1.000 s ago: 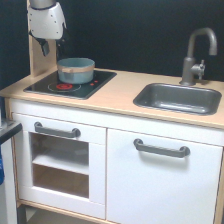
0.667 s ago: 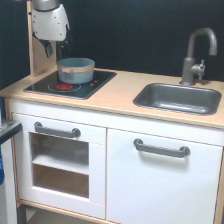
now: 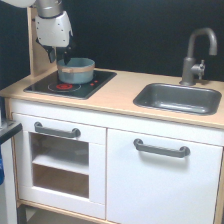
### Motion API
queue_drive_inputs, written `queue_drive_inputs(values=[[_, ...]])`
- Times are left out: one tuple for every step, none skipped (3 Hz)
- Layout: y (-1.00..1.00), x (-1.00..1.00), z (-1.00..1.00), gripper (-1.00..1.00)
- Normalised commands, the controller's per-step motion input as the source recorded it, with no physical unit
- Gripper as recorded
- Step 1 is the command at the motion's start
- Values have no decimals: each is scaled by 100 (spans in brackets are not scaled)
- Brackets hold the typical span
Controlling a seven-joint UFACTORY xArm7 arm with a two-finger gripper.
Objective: Place the pot in the sink
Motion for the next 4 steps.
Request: queue_drive_inputs(values=[[16,6,-85,100],[9,15,-66,92],[6,21,-45,-44],[2,19,-16,-92]])
